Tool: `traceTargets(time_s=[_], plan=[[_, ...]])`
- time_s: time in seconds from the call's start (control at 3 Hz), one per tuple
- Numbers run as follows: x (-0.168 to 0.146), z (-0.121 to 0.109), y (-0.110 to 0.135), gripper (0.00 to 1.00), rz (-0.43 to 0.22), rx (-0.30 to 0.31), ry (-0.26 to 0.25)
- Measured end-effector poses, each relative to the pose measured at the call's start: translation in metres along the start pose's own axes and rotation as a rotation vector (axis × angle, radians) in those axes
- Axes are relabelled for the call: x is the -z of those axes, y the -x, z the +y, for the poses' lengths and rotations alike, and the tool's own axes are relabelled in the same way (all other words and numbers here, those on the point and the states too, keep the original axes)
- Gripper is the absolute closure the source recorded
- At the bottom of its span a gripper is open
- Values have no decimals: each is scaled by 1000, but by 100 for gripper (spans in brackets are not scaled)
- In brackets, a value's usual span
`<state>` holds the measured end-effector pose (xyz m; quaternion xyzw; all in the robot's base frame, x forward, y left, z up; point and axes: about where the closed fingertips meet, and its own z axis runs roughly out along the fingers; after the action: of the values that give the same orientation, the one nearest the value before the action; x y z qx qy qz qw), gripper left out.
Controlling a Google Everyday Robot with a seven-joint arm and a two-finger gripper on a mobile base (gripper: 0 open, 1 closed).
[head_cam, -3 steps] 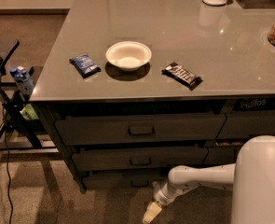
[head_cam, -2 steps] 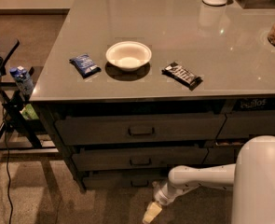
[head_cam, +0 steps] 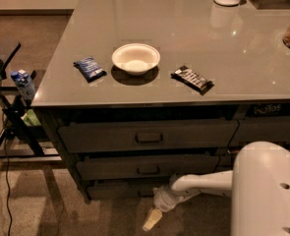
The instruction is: Open bottom drawer
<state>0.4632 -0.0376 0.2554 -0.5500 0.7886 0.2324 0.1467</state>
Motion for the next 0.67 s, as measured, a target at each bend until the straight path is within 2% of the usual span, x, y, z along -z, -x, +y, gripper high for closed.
traceTargets(time_s=[0.33, 0.67], plan=[[-23, -11, 7, 0, -7, 2, 11], [-44, -14, -1, 0, -4, -28, 36]])
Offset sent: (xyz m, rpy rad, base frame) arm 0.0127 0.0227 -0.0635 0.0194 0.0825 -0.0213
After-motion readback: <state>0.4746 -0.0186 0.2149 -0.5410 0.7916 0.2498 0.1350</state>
